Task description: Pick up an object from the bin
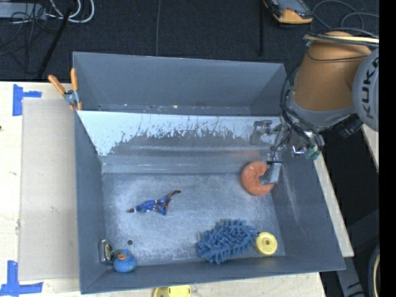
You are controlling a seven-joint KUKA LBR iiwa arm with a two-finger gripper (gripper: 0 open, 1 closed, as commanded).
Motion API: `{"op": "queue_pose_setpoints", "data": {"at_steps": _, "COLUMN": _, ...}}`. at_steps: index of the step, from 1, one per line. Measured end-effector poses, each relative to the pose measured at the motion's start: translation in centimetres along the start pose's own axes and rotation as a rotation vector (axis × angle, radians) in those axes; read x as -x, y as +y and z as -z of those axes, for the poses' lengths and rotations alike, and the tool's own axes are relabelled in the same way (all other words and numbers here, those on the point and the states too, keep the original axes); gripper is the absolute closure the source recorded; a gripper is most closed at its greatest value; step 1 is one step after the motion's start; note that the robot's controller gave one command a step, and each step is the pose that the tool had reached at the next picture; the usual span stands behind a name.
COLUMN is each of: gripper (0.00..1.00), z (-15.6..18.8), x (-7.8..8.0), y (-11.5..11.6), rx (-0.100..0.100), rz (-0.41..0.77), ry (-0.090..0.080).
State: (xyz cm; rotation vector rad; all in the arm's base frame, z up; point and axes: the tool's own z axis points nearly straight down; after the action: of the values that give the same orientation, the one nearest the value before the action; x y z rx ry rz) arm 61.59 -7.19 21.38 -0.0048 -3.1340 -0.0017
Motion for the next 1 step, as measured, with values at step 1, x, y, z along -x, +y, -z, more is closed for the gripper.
{"op": "queue_pose_setpoints", "data": {"at_steps": 1, "gripper": 0.0, "z": 0.5, "x": 0.1, "y": 0.03, "rx": -0.001, "rz": 0.001, "ry": -0.007}}
